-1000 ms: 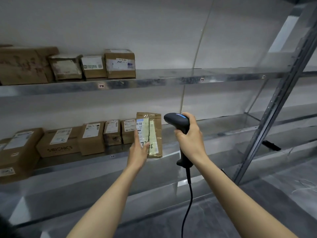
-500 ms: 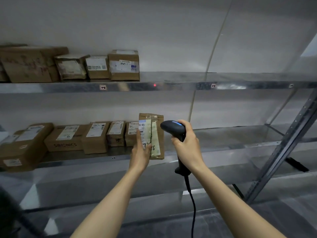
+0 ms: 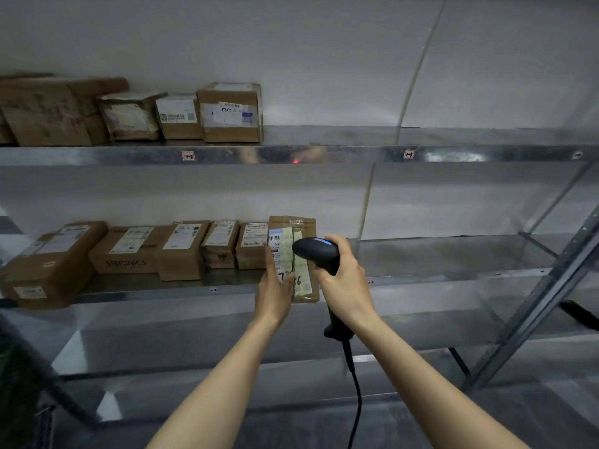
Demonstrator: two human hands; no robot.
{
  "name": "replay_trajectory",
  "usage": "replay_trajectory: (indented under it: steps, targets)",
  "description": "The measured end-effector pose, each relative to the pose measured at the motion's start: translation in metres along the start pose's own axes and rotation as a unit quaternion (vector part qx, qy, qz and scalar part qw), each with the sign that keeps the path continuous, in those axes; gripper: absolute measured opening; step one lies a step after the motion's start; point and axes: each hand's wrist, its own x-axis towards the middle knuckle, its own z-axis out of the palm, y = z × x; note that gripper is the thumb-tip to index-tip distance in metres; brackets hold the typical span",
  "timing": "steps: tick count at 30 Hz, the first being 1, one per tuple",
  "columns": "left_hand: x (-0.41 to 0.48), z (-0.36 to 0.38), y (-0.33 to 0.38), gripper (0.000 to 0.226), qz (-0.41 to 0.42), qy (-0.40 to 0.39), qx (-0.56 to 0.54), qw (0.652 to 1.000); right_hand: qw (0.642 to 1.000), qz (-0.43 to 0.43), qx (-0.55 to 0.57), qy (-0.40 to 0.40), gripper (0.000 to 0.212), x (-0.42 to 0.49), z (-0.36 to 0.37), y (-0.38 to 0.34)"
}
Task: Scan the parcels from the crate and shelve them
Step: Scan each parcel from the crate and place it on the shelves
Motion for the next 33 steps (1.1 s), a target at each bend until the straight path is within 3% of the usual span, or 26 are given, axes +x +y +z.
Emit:
replay_trajectory:
  steps: [33]
  targets:
    - [0.0,-0.012,-0.011,0.073,-0.006,-0.033,0.032,0.999,1.0,0.0,0.002,-0.001,0.051,0.009,0.023,0.006]
